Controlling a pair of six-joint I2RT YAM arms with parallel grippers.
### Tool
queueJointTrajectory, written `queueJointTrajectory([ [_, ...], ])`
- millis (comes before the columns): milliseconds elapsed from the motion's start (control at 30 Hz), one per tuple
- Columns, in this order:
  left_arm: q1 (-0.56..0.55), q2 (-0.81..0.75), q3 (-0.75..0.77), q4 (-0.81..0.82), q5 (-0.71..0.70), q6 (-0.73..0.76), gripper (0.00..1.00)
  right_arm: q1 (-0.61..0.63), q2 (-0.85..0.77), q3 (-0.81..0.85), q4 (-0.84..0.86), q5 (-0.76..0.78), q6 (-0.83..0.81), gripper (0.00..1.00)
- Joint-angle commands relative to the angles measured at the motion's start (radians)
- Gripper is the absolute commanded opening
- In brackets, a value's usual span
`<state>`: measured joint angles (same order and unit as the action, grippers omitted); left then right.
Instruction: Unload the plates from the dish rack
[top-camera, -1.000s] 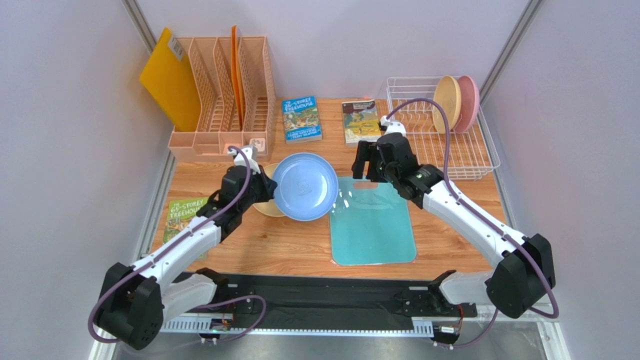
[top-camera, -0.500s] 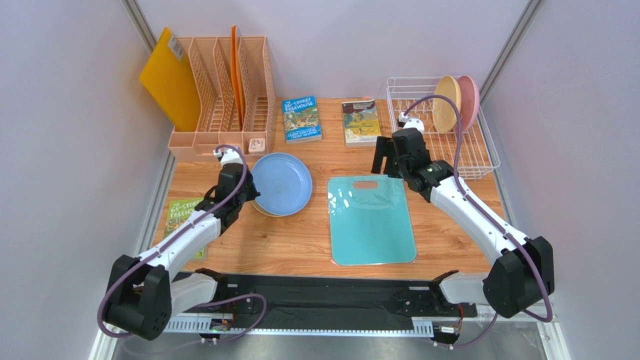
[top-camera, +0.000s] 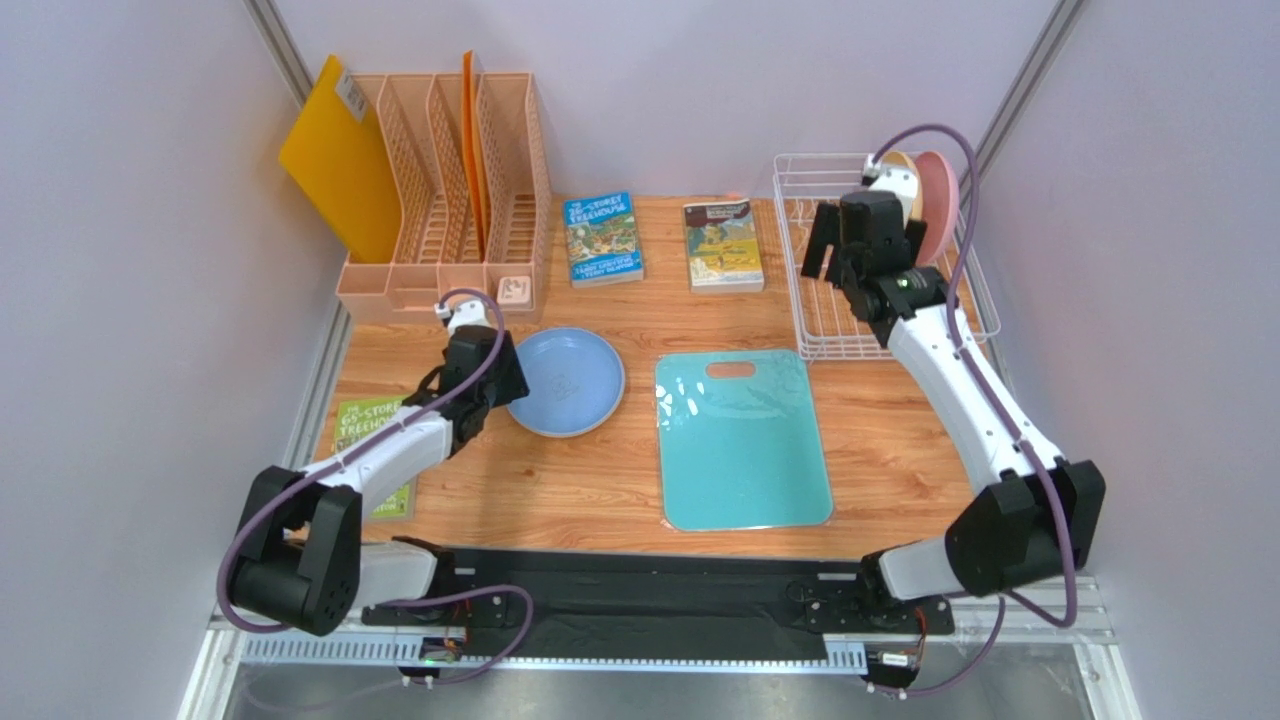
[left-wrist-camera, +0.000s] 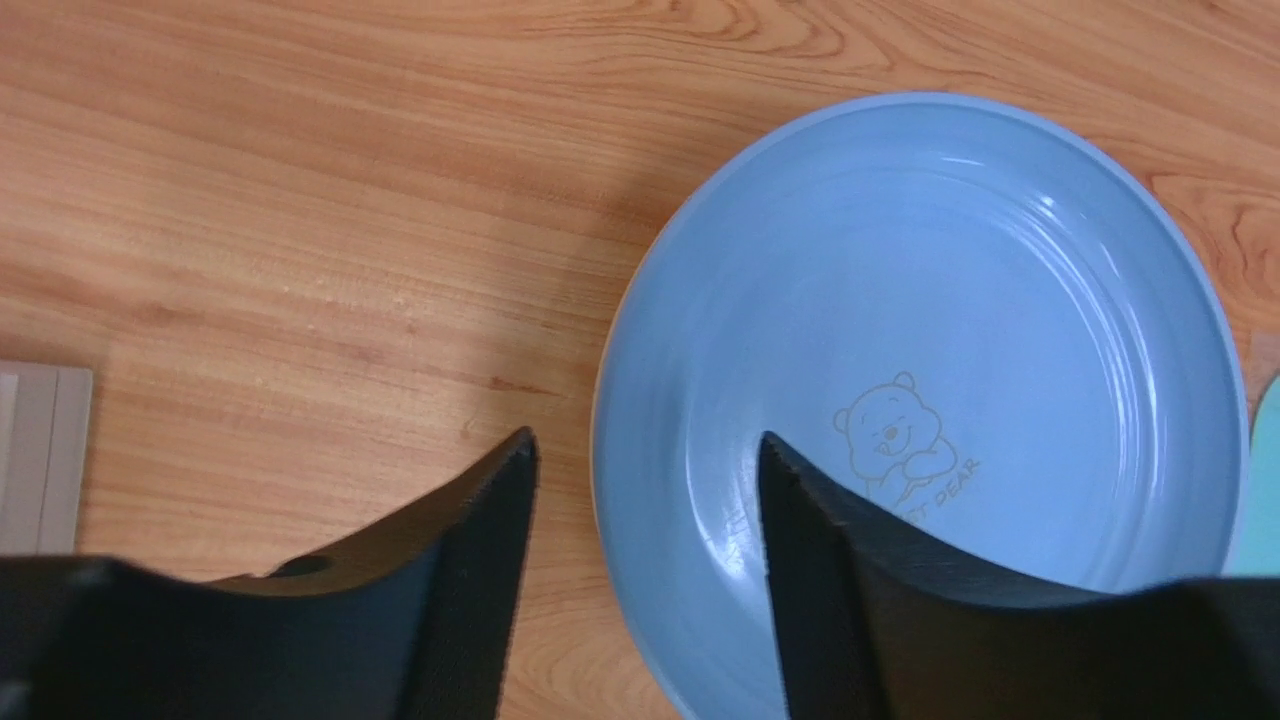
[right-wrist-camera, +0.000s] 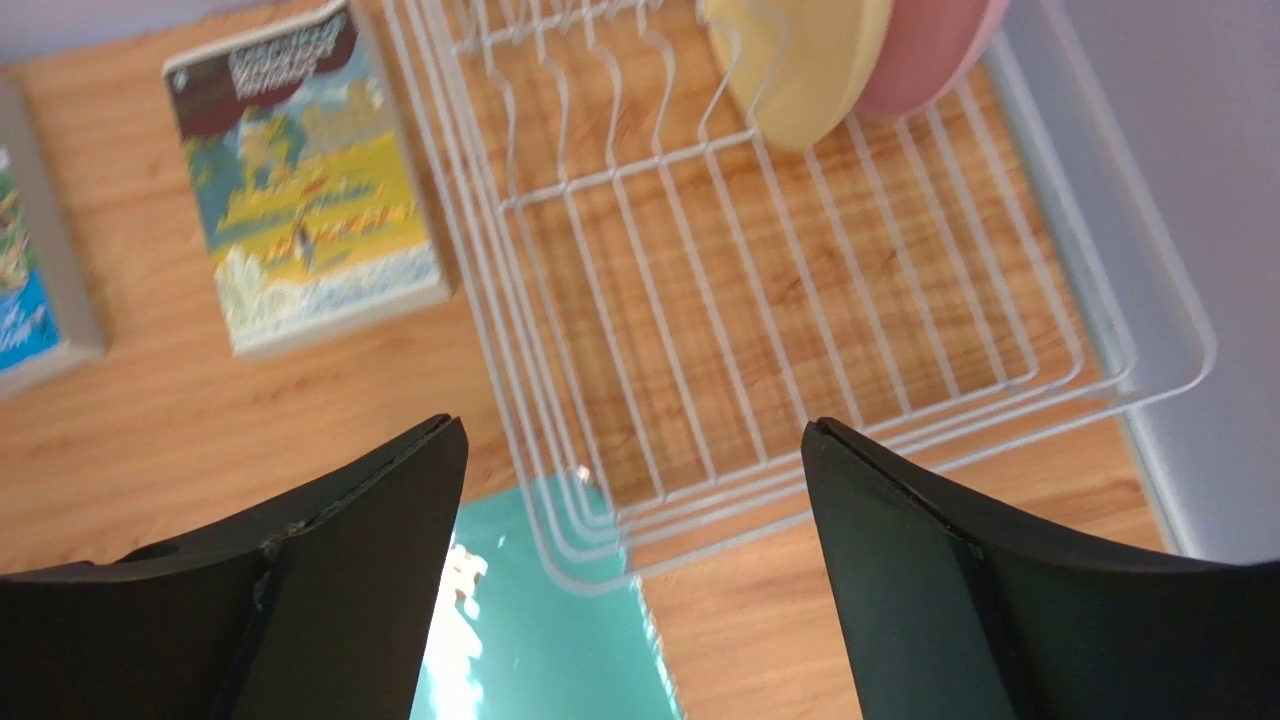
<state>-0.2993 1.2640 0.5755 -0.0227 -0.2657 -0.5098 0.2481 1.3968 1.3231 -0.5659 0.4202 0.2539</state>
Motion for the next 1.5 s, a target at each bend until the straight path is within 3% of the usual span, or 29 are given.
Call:
queueJointTrajectory([
  [0,0.002,-0.027,0.020,0.037,0.017,0.010,0.71,-0.050,0.161,0.157,0.072,0.181,-0.128,0.89],
  [200,0.000,-0.142,0.066,-0.028,0.112,0.063,0.98,-0.108,0.410,0.375,0.188,0.291,-0.248,0.89],
  [433,-0.006,-0.271,0.098,-0.023,0.429,0.122,0.99,-0.161,0.652,0.637,0.282,0.336,-0.481,0.89],
  [533,-0.023,-0.276,0.121,-0.022,0.496,0.137,0.99,-0.179,0.749,0.743,0.285,0.333,-0.547,0.88],
  [733,-0.061,-0.246,0.124,-0.003,0.499,0.129,0.99,-0.219,0.881,0.858,0.284,0.304,-0.601,0.82],
  [833,-0.067,-0.218,0.132,0.006,0.499,0.129,0.98,-0.236,0.909,0.863,0.287,0.292,-0.601,0.71],
  [867,-0.067,-0.206,0.135,0.004,0.499,0.134,0.97,-0.239,0.915,0.858,0.287,0.279,-0.599,0.55],
  [1033,-0.072,-0.178,0.139,0.013,0.488,0.136,0.97,-0.239,0.929,0.837,0.290,0.255,-0.597,0.37],
  [1067,-0.072,-0.170,0.139,0.017,0.488,0.133,0.96,-0.240,0.926,0.831,0.291,0.240,-0.597,0.24],
  [1133,-0.072,-0.166,0.141,0.018,0.485,0.131,0.96,-0.239,0.926,0.826,0.291,0.238,-0.597,0.13],
  [1167,-0.072,-0.161,0.141,0.018,0.484,0.129,0.96,-0.239,0.923,0.826,0.293,0.233,-0.593,0.00],
  [1333,-0.073,-0.150,0.142,0.018,0.468,0.134,0.95,-0.239,0.883,0.812,0.302,0.265,-0.602,0.00],
  [1467,-0.073,-0.138,0.146,0.042,0.456,0.139,1.00,-0.213,0.805,0.745,0.423,0.376,-0.657,0.00],
])
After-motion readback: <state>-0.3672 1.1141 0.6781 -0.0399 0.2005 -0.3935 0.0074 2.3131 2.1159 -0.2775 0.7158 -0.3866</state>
